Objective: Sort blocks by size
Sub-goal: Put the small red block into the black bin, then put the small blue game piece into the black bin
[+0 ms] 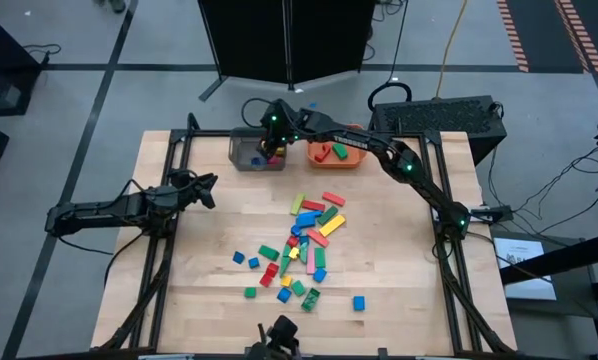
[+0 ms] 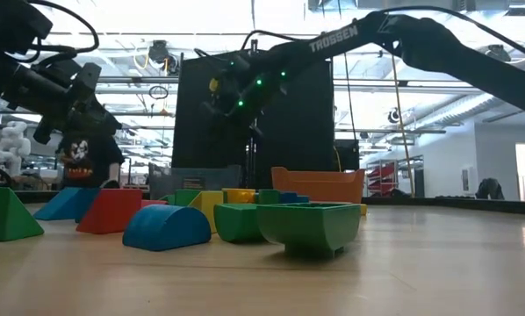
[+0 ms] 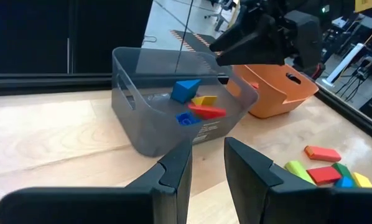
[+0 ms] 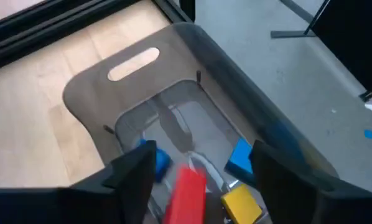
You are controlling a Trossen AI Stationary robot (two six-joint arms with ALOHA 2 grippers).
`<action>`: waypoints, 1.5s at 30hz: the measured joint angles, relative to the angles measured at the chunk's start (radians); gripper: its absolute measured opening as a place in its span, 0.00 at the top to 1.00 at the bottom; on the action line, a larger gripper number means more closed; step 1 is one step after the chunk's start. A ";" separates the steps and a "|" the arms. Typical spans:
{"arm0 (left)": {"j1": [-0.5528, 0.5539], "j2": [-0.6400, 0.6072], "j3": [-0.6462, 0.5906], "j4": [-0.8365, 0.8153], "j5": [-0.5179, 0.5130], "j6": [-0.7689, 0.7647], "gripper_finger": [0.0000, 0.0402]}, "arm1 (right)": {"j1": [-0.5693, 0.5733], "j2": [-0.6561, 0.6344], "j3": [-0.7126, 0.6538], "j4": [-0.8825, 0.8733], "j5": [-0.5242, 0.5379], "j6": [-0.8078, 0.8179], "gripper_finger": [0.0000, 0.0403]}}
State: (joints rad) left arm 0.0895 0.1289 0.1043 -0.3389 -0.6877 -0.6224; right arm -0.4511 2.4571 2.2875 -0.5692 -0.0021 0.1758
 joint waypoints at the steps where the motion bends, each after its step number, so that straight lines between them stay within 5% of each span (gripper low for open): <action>1: 0.000 0.000 0.000 0.000 0.000 0.000 0.76 | 0.000 0.000 0.000 -0.001 -0.001 0.008 0.34; 3: 0.000 0.001 0.000 0.000 0.000 0.000 0.76 | 0.000 -0.011 0.002 -0.013 -0.051 0.029 0.33; 9: 0.000 0.002 0.000 0.000 0.001 0.000 0.76 | 0.063 -0.081 0.018 -0.130 -0.430 0.029 0.39; 12: 0.000 0.003 0.000 0.000 0.001 0.000 0.76 | 0.154 -0.093 0.017 -0.260 -0.502 -0.051 0.42; 15: 0.000 0.003 0.000 0.000 0.001 0.000 0.76 | 0.246 -0.093 0.015 -0.428 -0.431 -0.132 0.45; 22: 0.000 0.003 0.000 0.000 0.004 0.001 0.76 | 0.406 -0.092 -0.067 -0.550 -0.057 -0.060 0.46; 28: 0.000 0.003 0.000 0.001 0.043 0.001 0.76 | 0.462 -0.094 -0.152 -0.547 -0.022 0.116 0.46; 35: 0.000 0.003 0.000 0.001 0.055 0.001 0.76 | 0.513 -0.096 -0.191 -0.575 0.151 0.175 0.46; 45: 0.000 0.003 0.000 0.001 0.056 0.001 0.76 | 0.515 -0.101 -0.301 -0.527 0.157 0.224 0.46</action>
State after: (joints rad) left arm 0.0895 0.1314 0.1043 -0.3382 -0.6319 -0.6216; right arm 0.0639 2.3558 1.9861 -1.0958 0.1547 0.4000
